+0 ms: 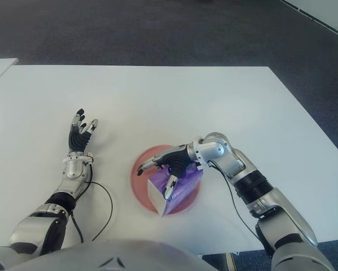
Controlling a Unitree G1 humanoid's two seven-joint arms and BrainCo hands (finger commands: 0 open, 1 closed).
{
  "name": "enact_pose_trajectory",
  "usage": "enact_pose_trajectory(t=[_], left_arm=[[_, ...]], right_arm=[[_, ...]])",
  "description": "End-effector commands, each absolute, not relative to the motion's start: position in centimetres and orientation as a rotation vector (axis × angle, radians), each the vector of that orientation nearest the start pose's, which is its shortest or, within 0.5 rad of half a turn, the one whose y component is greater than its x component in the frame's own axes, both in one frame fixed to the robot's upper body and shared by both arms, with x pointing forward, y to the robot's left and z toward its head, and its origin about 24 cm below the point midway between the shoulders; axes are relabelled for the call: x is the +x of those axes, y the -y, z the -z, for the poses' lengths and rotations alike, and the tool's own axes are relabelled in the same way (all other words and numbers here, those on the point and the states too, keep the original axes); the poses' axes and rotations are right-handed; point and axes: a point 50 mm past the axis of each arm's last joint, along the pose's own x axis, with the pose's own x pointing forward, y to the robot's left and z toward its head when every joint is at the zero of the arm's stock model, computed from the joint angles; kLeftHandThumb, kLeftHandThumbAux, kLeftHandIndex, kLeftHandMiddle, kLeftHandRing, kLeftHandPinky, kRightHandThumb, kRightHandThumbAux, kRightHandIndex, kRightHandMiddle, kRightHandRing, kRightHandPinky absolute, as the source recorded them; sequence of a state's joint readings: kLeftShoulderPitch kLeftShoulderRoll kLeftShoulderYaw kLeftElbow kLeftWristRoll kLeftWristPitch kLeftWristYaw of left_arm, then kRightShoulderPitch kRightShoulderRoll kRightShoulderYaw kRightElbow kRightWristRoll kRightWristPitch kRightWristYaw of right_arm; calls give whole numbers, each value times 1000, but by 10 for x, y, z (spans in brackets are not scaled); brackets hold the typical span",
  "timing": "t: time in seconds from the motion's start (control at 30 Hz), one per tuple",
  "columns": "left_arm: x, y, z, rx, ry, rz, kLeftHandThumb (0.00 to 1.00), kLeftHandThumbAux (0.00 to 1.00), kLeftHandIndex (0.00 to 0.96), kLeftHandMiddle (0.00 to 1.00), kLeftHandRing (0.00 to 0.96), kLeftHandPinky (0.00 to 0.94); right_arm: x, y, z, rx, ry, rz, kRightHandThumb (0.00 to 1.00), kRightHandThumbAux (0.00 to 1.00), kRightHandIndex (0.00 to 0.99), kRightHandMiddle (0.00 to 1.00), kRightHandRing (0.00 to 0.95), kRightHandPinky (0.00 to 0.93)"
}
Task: Put the tissue paper into the plate.
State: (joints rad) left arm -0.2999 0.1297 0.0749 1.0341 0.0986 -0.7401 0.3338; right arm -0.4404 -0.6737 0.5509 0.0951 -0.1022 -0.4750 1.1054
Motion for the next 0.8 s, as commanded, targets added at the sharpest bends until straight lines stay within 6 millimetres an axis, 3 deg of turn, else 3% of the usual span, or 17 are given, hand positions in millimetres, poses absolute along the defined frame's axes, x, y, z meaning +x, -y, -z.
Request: enact_pose_trajectory(t=[0.03,0.8], left_arm=[[235,-196,64,190,-134,-288,41,556,0,0,0,0],[232,-197,64,197,-129,-291,33,565,0,0,0,0]], right_arm=[[247,124,-75,-1149,35,-1724,1,356,0,0,0,0],[244,122,-72,-1177,-23,-1782,0,364,0,0,0,0]])
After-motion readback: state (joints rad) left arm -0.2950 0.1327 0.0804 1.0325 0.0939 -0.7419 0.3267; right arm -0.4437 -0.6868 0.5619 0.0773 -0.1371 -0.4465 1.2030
